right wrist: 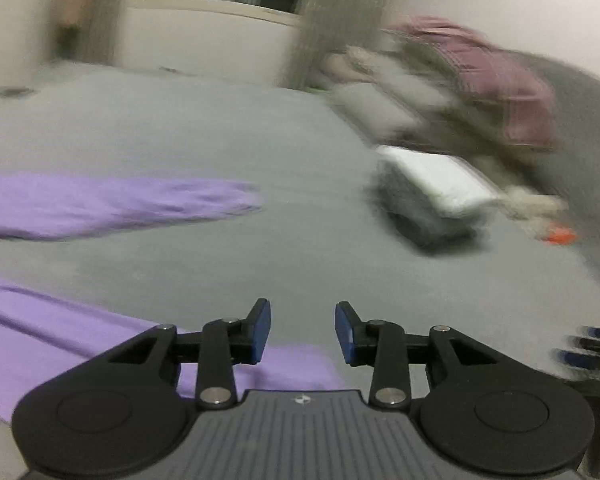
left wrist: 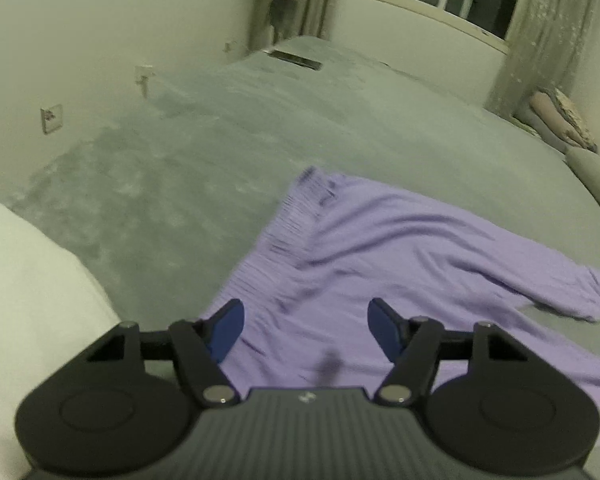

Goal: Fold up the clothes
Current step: 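Move the left gripper to the waistband while the right gripper holds the leg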

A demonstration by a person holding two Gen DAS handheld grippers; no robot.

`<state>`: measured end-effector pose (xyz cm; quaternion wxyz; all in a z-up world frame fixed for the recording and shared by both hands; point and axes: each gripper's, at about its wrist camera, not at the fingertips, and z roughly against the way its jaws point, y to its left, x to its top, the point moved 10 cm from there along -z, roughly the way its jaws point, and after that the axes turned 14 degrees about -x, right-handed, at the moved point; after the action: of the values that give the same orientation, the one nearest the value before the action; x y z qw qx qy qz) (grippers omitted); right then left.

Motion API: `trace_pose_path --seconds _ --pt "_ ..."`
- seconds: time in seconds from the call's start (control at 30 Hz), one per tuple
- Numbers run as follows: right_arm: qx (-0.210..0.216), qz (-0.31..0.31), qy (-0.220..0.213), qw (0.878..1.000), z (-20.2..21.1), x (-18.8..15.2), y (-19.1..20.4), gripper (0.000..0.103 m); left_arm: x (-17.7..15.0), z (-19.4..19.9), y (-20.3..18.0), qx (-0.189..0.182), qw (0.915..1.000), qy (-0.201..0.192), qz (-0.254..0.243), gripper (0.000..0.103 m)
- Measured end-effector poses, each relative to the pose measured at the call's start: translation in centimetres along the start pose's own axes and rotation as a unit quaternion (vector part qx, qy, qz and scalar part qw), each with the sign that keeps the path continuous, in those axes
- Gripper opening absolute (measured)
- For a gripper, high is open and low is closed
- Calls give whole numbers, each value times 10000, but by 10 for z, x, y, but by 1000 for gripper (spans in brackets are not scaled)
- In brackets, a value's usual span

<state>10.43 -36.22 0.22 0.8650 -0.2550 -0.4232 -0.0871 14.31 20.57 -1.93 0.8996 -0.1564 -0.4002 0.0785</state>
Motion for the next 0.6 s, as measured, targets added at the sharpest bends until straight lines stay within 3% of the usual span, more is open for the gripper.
trace_pose_path --seconds 0.17,0.27,0.3,0.4,0.47,0.6 --pt "687 766 -309 9942 -5 8 62 34 1 -4 10 162 9999 -19 8 65" --pt "1046 1195 -204 9871 -7 -3 96 33 0 -5 9 156 9998 6 -89 66" --pt "1090 1281 -158 9856 -8 -8 100 32 0 -6 8 156 9998 18 -121 66" --pt "1140 1405 -20 9835 -13 -16 104 3 -3 -10 8 195 9995 104 -212 66" --pt "940 1322 -5 9868 -14 -14 96 0 -6 -12 7 229 9993 158 -237 65" --pt "942 1058 -233 9896 -8 -6 83 0 -9 -12 8 270 9992 171 -223 58"
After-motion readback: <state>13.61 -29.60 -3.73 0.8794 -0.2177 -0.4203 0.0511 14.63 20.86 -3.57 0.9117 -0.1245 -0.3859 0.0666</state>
